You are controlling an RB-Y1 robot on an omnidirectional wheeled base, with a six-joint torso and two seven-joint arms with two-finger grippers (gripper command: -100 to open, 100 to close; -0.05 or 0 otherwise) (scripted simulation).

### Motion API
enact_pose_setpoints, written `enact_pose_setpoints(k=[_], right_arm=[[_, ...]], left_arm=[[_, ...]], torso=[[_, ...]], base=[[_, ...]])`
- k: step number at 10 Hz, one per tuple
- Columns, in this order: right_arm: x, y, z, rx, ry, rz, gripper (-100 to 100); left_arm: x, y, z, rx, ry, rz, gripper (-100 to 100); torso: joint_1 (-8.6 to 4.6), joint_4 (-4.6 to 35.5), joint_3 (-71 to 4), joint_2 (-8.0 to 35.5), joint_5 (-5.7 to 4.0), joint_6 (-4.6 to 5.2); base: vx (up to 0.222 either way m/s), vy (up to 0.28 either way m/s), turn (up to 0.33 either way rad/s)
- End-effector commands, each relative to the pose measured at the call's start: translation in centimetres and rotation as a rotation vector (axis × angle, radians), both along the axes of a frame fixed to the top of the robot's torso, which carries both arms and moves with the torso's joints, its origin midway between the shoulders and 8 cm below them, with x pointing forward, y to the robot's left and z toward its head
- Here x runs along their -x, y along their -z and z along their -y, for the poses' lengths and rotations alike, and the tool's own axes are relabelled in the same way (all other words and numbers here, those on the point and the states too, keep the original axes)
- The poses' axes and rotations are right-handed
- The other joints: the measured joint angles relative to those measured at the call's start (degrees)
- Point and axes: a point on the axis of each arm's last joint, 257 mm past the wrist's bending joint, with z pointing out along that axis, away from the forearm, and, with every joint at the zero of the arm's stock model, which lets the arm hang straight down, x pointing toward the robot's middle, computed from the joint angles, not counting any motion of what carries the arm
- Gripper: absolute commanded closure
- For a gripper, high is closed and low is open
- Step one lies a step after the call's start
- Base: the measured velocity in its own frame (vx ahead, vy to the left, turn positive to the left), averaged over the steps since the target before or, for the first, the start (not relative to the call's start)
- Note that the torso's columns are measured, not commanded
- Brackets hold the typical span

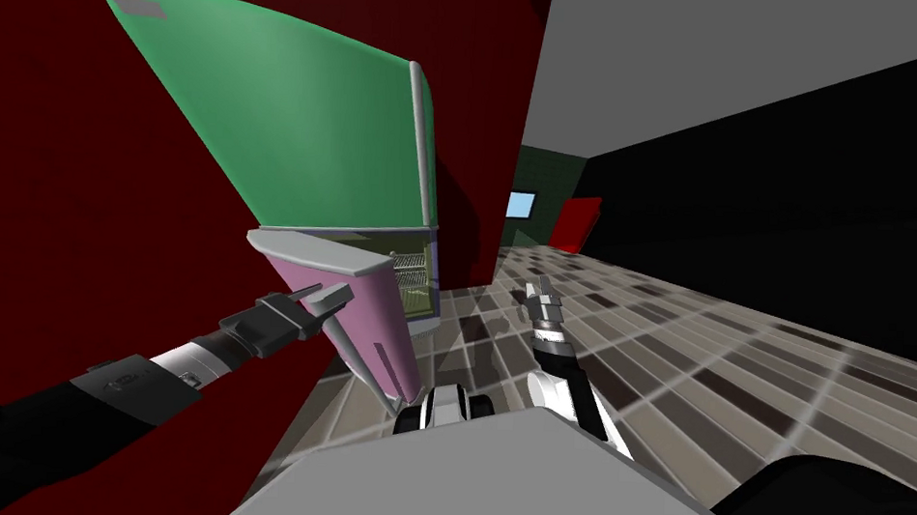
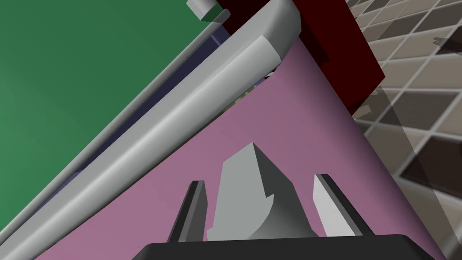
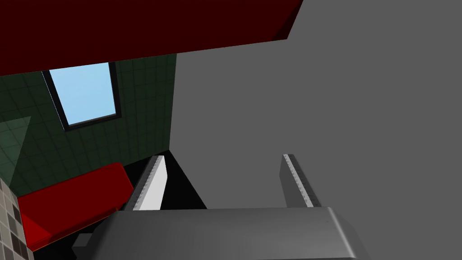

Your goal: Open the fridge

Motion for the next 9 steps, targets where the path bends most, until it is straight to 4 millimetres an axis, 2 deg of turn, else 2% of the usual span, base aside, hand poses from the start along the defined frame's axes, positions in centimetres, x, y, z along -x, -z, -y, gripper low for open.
enact_pose_setpoints(k=[1,3,4,7,9], right_arm=[[0.0,0.01,0.0,0.0,0.0,0.0,0],[0.0,0.0,0.0,0.0,0.0,0.0,0],[0.01,0.01,0.0,0.0,0.0,0.0,0],[0.01,0.01,0.0,0.0,0.0,0.0,0],[0.0,0.0,0.0,0.0,0.0,0.0,0]], left_arm=[[0.03,0.28,1.23,0.001,0.036,-0.012,100],[0.03,0.28,1.23,0.001,0.036,-0.012,100],[0.03,0.28,1.23,0.001,0.036,-0.012,100],[0.03,0.28,1.23,0.001,0.036,-0.012,100],[-0.01,0.29,1.85,0.001,0.055,-0.012,100]], torso=[[-0.15,-0.01,0.01,-0.02,-0.03,-0.04],[-0.25,-0.02,0.02,0.02,-0.08,0.14],[-0.39,-0.01,0.04,0.0,-0.09,-0.08],[-0.33,-0.02,0.05,0.04,-0.08,0.06],[-0.21,-0.02,0.0,0.07,-0.13,0.52]], base=[[-0.18,0.155,-0.089],[-0.147,0.132,-0.034],[-0.032,0.028,0.02],[0.024,-0.022,0.008],[-0.104,0.1,-0.116]])
